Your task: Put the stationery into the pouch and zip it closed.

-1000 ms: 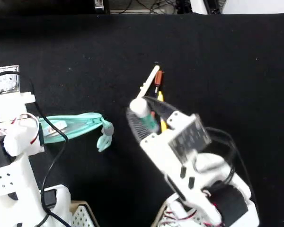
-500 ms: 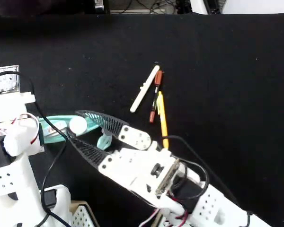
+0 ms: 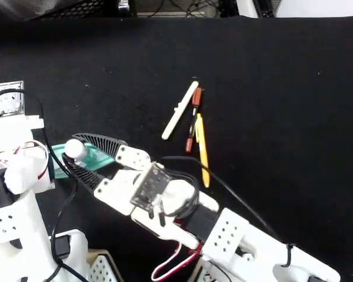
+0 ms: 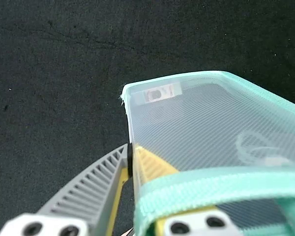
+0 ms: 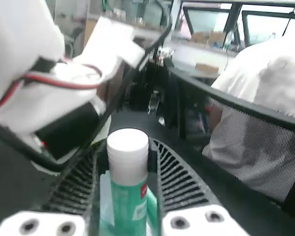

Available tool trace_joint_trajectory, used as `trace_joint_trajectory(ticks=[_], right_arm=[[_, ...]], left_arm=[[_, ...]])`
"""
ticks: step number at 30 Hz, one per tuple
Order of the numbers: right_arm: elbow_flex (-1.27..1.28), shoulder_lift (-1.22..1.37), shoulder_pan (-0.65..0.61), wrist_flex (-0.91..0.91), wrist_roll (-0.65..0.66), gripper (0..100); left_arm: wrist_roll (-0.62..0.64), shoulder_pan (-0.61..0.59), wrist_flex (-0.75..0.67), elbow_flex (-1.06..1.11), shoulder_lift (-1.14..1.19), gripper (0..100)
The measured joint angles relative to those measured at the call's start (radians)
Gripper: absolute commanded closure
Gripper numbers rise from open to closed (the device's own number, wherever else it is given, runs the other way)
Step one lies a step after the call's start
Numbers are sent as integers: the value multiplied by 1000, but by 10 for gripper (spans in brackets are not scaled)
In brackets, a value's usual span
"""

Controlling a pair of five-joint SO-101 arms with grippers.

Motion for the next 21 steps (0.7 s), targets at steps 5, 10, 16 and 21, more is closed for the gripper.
trace_joint_trajectory(ticks=[5,10,16,21], right_arm=[[-106,0,-5,226,2,812],[-364,-9,-6,666,-77,758],[-740,-18,44,1108,-167,759],[-878,-40,342,1330,-172,828]], left_arm=[[0,0,3,0,0,970],[0,0,2,0,0,970],[0,0,2,0,0,970],[0,0,2,0,0,970]])
